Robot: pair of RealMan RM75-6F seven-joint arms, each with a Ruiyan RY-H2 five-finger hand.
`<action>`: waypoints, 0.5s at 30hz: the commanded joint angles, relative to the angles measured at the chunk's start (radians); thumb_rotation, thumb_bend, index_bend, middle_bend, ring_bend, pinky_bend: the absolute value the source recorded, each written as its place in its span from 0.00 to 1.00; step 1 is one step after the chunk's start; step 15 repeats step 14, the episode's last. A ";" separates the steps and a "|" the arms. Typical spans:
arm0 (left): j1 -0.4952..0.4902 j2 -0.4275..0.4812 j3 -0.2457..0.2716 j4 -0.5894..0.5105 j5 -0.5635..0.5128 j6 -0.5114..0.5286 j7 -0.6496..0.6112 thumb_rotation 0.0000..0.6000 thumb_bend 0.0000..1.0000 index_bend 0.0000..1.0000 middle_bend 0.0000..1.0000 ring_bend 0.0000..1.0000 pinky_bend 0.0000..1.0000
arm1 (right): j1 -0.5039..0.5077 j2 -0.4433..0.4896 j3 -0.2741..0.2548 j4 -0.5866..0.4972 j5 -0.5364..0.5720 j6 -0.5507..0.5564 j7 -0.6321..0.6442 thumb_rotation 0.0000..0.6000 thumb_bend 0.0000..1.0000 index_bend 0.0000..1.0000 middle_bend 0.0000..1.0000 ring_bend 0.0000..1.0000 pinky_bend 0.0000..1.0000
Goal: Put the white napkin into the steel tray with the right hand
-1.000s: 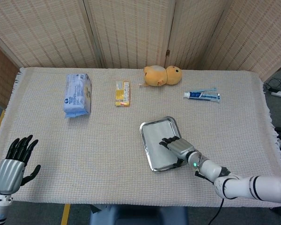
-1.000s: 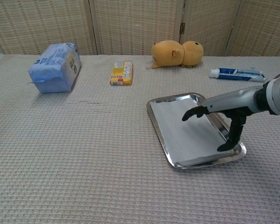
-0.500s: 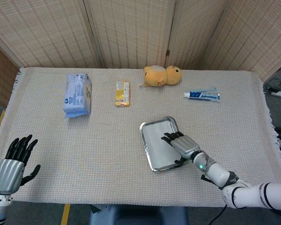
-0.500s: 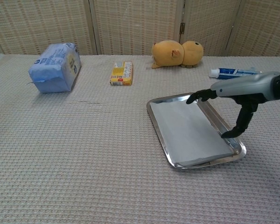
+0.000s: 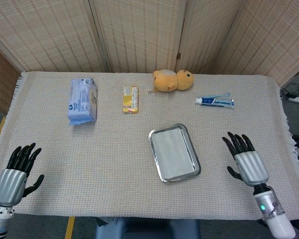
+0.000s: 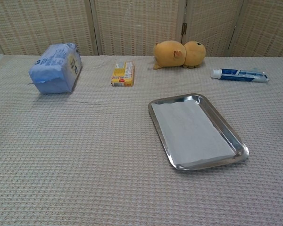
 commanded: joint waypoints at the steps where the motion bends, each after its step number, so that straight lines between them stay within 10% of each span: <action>1: -0.001 -0.002 0.000 0.001 0.004 0.003 -0.005 1.00 0.40 0.05 0.00 0.00 0.01 | -0.179 -0.049 -0.037 0.140 -0.121 0.216 -0.053 1.00 0.33 0.00 0.00 0.00 0.00; 15: 0.007 0.015 0.012 -0.034 -0.011 -0.015 0.017 1.00 0.40 0.03 0.00 0.00 0.01 | -0.267 -0.016 0.009 0.170 -0.165 0.198 0.112 1.00 0.33 0.00 0.00 0.00 0.00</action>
